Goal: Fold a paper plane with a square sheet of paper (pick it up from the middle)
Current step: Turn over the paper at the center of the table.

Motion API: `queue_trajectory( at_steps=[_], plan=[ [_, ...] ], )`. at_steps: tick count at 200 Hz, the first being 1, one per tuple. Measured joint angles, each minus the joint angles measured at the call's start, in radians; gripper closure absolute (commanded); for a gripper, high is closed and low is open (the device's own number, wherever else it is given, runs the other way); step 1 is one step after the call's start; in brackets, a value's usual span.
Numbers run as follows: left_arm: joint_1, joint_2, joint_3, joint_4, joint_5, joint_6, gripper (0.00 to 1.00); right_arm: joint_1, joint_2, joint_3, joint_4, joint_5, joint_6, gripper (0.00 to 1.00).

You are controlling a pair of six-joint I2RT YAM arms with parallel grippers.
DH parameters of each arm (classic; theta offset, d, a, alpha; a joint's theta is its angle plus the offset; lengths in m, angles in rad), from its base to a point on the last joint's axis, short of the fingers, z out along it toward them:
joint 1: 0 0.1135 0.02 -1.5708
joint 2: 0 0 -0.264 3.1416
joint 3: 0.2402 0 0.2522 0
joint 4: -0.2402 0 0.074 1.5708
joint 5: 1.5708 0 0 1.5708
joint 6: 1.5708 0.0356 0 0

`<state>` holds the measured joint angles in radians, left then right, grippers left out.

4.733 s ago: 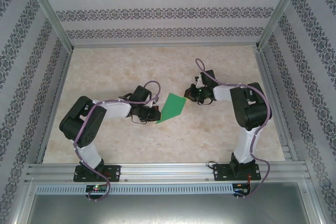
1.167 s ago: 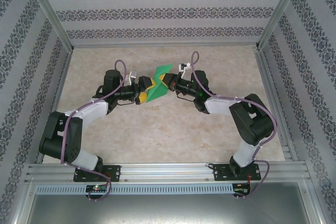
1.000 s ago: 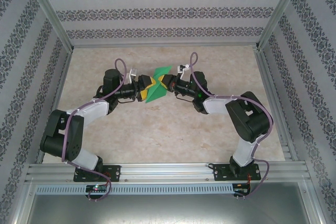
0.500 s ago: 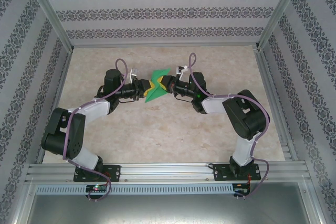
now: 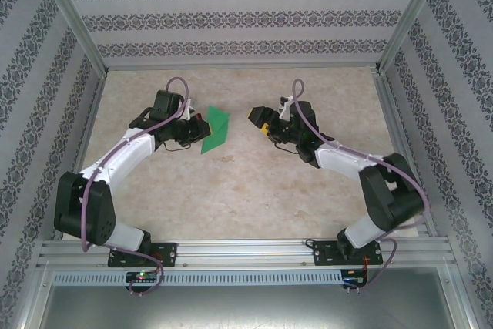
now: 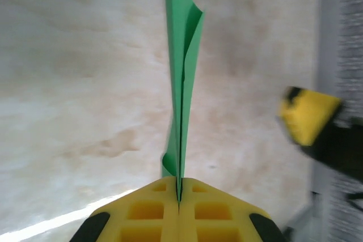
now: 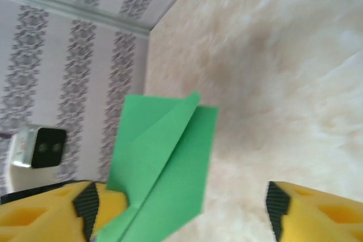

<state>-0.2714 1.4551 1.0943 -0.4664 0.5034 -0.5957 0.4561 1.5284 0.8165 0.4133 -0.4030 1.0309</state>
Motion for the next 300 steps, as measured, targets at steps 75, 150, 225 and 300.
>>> queue_trajectory(
  at_steps=[75, 150, 225, 300],
  plan=[
    [-0.222, 0.208, 0.247, -0.469, -0.848, 0.145, 0.94, 0.0, -0.159, -0.019, -0.328, 0.312, -0.178, 0.1],
    [-0.309, 0.414, 0.266, -0.447, -0.801, 0.177, 0.42, 0.001, -0.154, -0.037, -0.396, 0.37, -0.163, 0.12],
    [-0.156, 0.161, 0.158, -0.261, -0.509, 0.158, 0.12, 0.131, 0.012, 0.009, -0.372, 0.346, -0.119, 0.41],
    [0.095, -0.088, -0.09, -0.149, -0.433, 0.052, 0.0, 0.433, 0.338, 0.376, -0.358, 0.266, -0.098, 0.65]
  ],
)
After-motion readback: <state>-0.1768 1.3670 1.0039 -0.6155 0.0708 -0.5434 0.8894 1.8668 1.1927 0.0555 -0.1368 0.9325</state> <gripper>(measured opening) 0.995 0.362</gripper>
